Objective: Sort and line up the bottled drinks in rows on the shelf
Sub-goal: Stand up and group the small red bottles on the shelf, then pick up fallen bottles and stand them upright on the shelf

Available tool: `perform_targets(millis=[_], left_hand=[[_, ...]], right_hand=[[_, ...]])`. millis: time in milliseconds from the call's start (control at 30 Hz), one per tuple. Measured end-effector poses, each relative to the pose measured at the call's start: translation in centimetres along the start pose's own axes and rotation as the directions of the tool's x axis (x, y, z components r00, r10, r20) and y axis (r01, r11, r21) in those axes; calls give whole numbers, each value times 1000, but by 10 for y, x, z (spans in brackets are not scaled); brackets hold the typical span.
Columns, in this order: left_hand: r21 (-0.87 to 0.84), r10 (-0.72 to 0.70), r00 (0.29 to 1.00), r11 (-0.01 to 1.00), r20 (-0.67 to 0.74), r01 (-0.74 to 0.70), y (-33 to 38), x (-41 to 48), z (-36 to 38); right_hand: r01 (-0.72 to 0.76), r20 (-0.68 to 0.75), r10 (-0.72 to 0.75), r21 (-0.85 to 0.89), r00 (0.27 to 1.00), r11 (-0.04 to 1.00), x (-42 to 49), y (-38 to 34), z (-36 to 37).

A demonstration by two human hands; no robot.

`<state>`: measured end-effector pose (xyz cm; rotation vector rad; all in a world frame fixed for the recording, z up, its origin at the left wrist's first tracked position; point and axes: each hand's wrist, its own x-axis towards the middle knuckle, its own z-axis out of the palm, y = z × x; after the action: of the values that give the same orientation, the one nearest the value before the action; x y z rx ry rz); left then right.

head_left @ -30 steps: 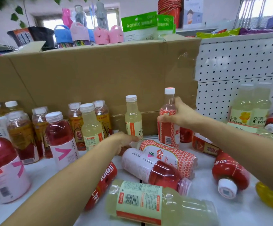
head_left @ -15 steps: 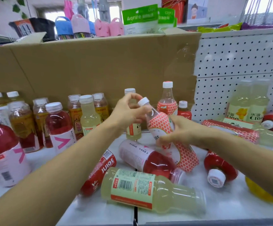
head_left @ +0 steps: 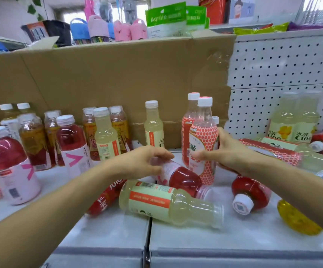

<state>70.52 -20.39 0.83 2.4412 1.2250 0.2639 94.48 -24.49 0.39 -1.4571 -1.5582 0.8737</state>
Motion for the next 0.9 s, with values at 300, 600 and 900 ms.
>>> perform_targets(millis=[300,600,900], left_hand=[[143,-83,986,984,-142,103,1,-42,16],[336,-269,903,861,-334,381,-46,-127,14],[-98,-345,779,933,-524,347,-81,-145,32]], right_hand=[[-5,108,97,-647,989,763,-39,0,-8],[-24,109,101,-557,989,830,-55,-4,45],[-20,-68,-37,-689,997,725,-78,-46,53]])
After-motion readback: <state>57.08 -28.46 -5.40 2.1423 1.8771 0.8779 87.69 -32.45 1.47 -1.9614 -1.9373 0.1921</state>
